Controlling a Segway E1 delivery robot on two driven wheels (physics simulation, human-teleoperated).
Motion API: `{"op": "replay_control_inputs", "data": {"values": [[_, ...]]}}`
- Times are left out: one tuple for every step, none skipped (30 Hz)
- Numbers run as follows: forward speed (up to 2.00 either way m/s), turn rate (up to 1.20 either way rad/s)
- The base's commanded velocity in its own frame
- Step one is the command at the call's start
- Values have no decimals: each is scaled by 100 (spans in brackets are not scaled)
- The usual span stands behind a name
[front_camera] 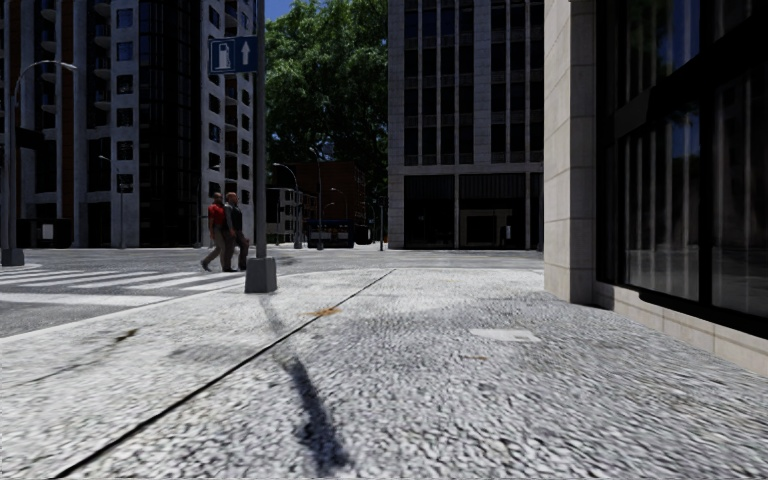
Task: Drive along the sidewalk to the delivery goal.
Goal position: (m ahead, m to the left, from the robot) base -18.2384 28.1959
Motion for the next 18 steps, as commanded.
{"op": "replay_control_inputs", "data": {"values": [[92,0],[92,0],[92,0],[92,0],[92,0],[92,0],[92,0],[92,0],[92,0],[90,0],[84,0],[81,0],[77,0],[75,0],[74,0],[71,0],[71,0],[70,0]]}}
